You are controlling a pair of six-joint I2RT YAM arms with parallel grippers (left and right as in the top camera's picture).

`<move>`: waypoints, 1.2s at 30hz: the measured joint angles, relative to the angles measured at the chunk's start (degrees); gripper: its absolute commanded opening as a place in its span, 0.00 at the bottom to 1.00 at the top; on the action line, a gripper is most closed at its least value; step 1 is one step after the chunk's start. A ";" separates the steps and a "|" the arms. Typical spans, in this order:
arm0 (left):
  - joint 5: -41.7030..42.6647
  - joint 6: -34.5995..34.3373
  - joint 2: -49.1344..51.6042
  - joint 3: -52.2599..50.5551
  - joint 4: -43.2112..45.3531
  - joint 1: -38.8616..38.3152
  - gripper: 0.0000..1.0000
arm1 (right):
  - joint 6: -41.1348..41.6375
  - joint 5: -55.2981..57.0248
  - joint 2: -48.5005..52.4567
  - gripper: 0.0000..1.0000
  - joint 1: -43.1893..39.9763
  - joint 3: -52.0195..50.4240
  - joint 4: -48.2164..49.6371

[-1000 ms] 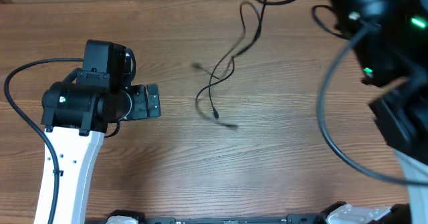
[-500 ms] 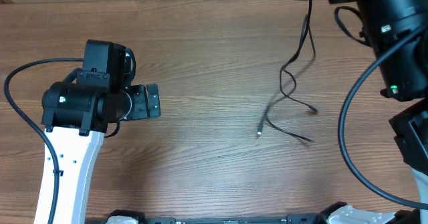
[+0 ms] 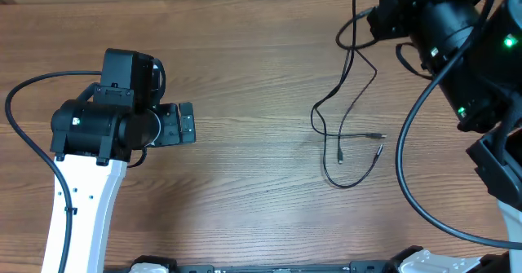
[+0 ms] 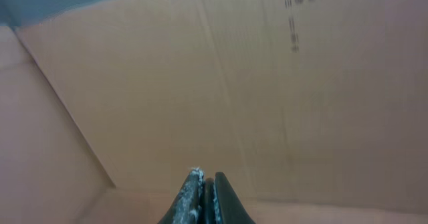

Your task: Untangle cables

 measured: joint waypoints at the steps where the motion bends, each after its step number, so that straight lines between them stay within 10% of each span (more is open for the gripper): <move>1: 0.00 0.00 0.00 0.00 -0.02 0.00 1.00 | -0.09 -0.17 0.00 0.04 0.00 0.00 -1.05; 12: 4.72 -1.36 0.00 0.00 6.05 0.00 1.00 | -0.55 6.49 2.67 0.04 0.02 0.13 -26.16; 22: 14.25 -5.95 0.00 0.00 8.26 0.00 1.00 | -0.52 27.23 1.55 0.04 -0.02 0.13 -19.63; 36: 30.93 3.45 8.20 0.00 15.08 -4.59 1.00 | -9.44 -22.99 -0.81 0.04 0.00 0.15 -17.51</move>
